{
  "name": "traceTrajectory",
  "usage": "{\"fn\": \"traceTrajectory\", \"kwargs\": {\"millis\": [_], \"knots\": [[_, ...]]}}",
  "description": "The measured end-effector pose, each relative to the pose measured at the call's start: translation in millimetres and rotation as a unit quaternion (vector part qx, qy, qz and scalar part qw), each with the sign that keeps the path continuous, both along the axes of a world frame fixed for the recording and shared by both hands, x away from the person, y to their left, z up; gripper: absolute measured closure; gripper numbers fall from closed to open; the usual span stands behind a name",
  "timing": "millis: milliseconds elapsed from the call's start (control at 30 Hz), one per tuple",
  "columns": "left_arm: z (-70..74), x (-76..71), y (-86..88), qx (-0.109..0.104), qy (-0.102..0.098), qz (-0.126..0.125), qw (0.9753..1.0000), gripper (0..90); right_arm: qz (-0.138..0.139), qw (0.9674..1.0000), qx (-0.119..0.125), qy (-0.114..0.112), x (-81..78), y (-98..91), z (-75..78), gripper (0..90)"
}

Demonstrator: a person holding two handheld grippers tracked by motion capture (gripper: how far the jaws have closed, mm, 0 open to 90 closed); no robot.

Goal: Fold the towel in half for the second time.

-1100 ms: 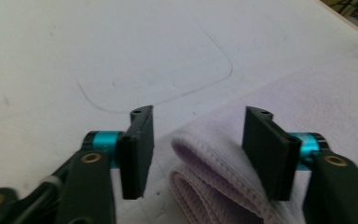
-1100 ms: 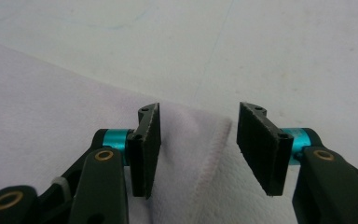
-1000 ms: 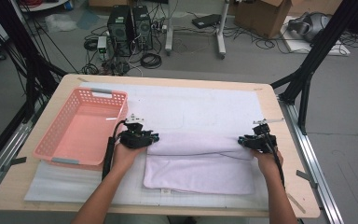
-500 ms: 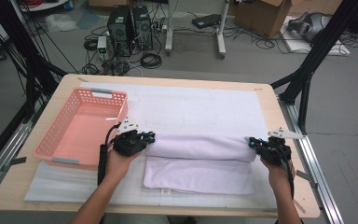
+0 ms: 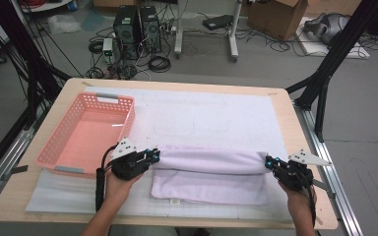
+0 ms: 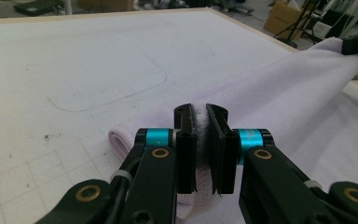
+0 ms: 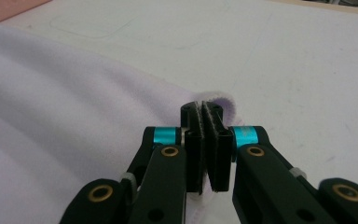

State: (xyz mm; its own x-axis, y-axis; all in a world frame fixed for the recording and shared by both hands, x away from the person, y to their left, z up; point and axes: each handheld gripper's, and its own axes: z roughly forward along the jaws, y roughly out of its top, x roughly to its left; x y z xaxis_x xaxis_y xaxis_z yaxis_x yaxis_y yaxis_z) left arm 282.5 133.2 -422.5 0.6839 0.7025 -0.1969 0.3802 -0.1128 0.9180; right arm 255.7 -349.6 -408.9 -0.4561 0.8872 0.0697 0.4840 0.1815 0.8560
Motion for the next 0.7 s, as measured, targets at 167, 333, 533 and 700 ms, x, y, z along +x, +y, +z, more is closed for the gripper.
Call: {"fn": "traceTrajectory", "kwargs": {"millis": [167,333,533,700], "knots": [[-3.1,-15.8,1.4,0.004,0.001,-0.004,1.0000,82.0,-0.001,1.0000,0.001,-0.002,-16.6,-0.2,-2.1,87.1],[-4.6,-32.6,2.2,0.002,0.004,-0.008,1.0000,81.9,-0.004,1.0000,-0.004,0.005,-35.7,0.6,-4.4,87.1],[-7.9,-44.2,8.0,-0.016,0.023,0.008,0.9996,64.2,-0.039,0.9991,0.001,0.015,-56.5,-1.0,-7.2,66.9],[-11.4,-47.6,14.4,-0.023,0.037,0.022,0.9988,54.0,-0.078,0.9960,0.043,0.000,-71.7,-15.3,-3.6,56.9]]}}
